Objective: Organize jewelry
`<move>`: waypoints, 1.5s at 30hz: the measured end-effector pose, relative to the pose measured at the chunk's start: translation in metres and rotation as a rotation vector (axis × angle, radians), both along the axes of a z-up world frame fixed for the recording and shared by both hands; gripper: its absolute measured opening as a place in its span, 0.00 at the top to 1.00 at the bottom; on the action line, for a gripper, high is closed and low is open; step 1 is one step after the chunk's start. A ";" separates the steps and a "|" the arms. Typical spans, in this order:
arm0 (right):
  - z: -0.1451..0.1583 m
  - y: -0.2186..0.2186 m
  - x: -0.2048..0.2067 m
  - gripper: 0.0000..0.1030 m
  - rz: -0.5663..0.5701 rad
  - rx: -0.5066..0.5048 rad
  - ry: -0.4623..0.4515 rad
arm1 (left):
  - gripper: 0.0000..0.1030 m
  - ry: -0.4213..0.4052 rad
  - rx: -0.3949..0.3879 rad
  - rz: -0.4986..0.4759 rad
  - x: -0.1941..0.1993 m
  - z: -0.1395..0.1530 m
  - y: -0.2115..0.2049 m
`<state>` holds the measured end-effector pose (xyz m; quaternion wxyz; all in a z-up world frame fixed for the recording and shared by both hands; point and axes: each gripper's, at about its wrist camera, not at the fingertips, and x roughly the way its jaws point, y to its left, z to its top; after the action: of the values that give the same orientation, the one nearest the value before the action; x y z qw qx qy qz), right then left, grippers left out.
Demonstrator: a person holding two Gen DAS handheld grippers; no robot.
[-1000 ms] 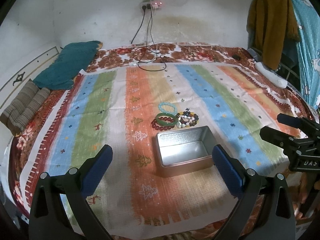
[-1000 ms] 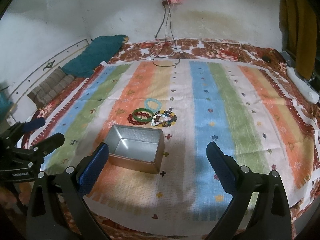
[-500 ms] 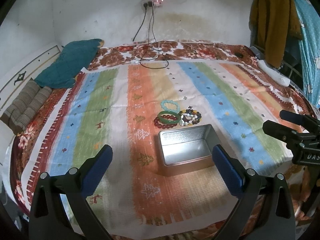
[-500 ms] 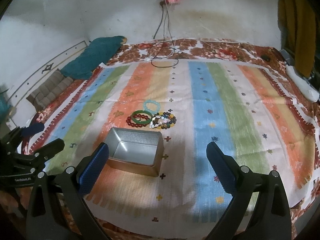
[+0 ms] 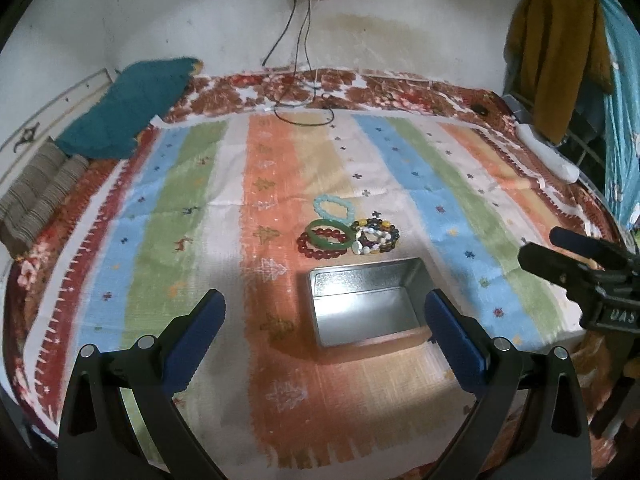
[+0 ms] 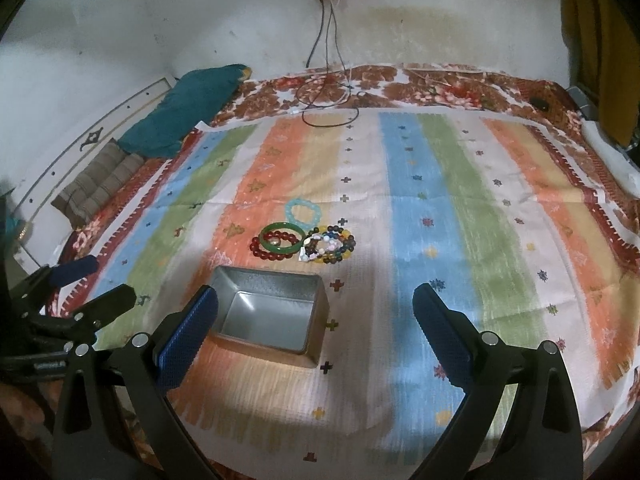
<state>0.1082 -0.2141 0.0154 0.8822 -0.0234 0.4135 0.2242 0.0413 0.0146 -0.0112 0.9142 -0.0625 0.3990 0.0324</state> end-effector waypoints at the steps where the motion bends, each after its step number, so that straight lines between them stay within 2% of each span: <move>1: -0.001 0.000 0.004 0.04 -0.002 -0.005 0.007 | 0.05 0.009 -0.001 0.008 0.006 0.000 0.003; 8: -0.009 0.005 0.025 0.04 0.003 -0.028 0.059 | 0.05 0.044 0.054 0.048 0.038 -0.002 0.015; 21: -0.025 0.030 0.062 0.04 0.037 -0.056 0.141 | 0.05 0.085 0.071 0.073 0.093 -0.002 0.022; 26: -0.033 0.037 0.074 0.04 0.034 -0.065 0.175 | 0.05 0.117 0.117 0.088 0.120 -0.013 0.026; 33: -0.047 0.044 0.091 0.04 0.021 -0.072 0.234 | 0.05 0.175 0.117 0.102 0.151 -0.032 0.036; 39: -0.056 0.053 0.105 0.04 0.011 -0.083 0.268 | 0.05 0.153 0.131 0.113 0.172 -0.032 0.043; 45: -0.066 0.061 0.120 0.04 -0.001 -0.105 0.294 | 0.05 0.184 0.079 0.119 0.194 -0.048 0.053</move>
<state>0.2286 -0.1532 -0.0507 0.8098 -0.0364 0.5492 0.2029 0.2354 0.0678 -0.0589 0.8718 -0.0466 0.4754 0.1081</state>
